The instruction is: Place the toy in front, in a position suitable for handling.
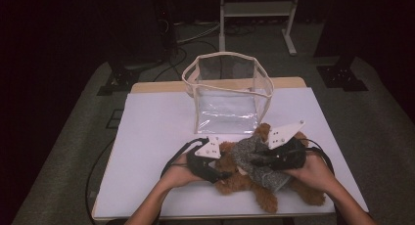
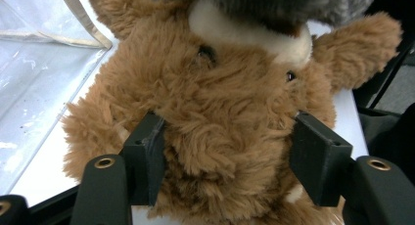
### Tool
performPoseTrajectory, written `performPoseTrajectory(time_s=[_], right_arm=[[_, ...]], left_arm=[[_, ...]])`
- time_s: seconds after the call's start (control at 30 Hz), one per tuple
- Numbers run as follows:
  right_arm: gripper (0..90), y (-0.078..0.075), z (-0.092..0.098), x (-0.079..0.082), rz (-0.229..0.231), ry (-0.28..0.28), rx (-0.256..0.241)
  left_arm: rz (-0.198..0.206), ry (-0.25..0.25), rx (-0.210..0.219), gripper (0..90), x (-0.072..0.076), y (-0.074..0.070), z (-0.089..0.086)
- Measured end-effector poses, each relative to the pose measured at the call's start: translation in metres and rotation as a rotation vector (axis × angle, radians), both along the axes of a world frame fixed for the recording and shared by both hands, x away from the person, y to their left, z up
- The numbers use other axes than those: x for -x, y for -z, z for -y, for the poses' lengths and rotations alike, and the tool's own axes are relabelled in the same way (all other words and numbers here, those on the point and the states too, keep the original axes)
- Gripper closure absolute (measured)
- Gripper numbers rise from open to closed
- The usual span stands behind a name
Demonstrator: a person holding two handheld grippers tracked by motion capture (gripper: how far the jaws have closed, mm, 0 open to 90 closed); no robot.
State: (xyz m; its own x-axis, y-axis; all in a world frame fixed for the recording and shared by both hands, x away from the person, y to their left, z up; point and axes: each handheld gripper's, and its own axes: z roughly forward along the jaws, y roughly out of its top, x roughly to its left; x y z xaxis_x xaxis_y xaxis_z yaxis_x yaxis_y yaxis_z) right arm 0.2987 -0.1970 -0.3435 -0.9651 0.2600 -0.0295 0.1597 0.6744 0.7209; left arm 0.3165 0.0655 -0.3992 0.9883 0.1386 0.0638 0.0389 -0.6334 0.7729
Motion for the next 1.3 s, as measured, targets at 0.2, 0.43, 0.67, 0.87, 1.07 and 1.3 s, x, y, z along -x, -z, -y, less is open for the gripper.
performPoseTrajectory(time_s=[0.2,0.43,0.67,0.87,1.07,1.3], right_arm=[[76.5,0.017,0.023,-0.009,-0.048,0.057,-0.013],[76.4,-0.005,0.022,0.009,0.008,0.032,-0.046],[76.4,-0.001,-0.016,0.024,0.047,-0.056,-0.007],[76.8,0.016,-0.005,0.015,0.099,0.005,0.059],[76.7,0.014,0.009,0.009,0.063,0.055,0.06],[76.7,0.008,-0.035,0.016,0.11,-0.053,0.069]], left_arm=[[-0.006,-0.031,0.017,27.6,0.002,-0.003,-0.012],[-0.003,-0.026,-0.002,36.7,0.001,0.002,-0.012],[-0.011,-0.051,-0.015,36.8,-0.005,-0.001,-0.005],[-0.001,-0.064,-0.002,37.8,-0.005,-0.003,-0.016],[-0.002,-0.067,-0.02,40.7,-0.01,0.0,-0.009],[-0.005,-0.077,-0.026,41.0,-0.018,-0.001,-0.007]])
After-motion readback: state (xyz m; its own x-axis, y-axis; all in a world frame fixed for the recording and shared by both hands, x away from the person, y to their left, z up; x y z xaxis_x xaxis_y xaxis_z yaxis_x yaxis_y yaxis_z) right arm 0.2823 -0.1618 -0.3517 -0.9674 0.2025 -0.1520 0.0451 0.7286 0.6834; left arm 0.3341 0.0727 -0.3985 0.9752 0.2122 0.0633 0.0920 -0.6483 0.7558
